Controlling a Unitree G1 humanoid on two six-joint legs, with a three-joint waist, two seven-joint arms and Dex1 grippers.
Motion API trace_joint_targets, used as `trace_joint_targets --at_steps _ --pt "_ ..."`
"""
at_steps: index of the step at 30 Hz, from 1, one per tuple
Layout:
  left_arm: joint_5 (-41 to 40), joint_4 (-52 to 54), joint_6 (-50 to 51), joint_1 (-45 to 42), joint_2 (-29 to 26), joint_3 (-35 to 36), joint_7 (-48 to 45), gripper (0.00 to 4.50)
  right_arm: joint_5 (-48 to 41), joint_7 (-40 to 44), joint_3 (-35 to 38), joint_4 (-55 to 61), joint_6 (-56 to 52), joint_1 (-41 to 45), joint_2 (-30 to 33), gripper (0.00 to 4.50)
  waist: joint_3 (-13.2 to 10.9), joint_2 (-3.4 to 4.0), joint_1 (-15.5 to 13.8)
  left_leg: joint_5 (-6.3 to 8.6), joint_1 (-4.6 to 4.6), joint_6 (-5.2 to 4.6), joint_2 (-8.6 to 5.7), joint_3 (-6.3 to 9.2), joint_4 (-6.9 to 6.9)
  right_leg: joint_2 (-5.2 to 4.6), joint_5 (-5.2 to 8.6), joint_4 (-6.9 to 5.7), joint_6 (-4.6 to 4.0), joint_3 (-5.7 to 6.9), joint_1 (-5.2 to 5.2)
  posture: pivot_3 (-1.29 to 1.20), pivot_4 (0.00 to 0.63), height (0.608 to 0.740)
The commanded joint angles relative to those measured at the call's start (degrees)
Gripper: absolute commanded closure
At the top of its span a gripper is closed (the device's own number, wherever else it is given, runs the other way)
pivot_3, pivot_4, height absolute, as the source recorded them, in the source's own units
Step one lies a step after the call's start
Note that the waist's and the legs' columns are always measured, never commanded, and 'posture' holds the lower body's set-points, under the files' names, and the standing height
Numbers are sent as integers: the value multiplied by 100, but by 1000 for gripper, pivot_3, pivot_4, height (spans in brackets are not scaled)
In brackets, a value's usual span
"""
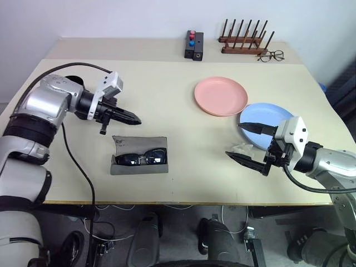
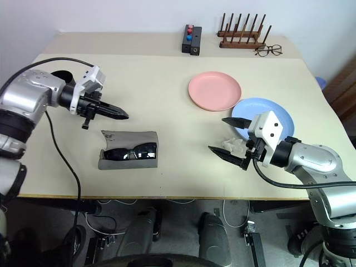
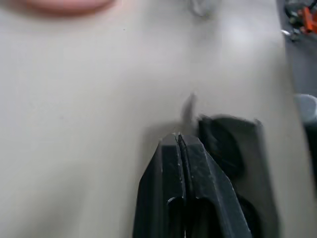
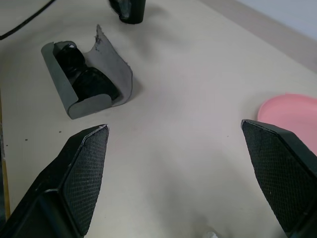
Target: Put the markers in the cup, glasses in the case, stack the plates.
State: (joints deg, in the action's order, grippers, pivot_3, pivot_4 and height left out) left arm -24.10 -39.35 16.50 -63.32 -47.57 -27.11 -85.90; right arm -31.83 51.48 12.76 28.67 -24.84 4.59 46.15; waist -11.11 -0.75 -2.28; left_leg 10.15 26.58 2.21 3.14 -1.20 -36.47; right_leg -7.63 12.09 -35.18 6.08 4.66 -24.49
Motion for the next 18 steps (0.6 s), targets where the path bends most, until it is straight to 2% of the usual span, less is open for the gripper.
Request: trace_joint_targets --at_steps 1,10,15,18 --pt "442 -252 -331 -17 197 489 285 4458 -30 8 101 76 91 23 20 122 0 0 2 0 -2 0 0 0 1 0 0 -2 1 0 0 0 150 740" --pt "1257 498 -529 737 252 531 -236 4458 -34 -56 126 134 48 28 26 122 1 1 -12 0 -5 0 1 -2 4 1 -1 -4 -1 0 -1 0 150 740" --pt "1148 856 -96 857 178 666 -621 4458 -36 -99 115 158 35 36 23 122 1 1 0 0 -5 0 0 -2 1 0 -1 -2 -1 0 3 0 150 740" --pt "714 1297 234 972 -78 491 -660 4458 -32 -107 114 149 45 35 21 122 1 1 22 0 -7 0 1 -1 3 0 -1 -4 -1 -1 2 0 150 740"
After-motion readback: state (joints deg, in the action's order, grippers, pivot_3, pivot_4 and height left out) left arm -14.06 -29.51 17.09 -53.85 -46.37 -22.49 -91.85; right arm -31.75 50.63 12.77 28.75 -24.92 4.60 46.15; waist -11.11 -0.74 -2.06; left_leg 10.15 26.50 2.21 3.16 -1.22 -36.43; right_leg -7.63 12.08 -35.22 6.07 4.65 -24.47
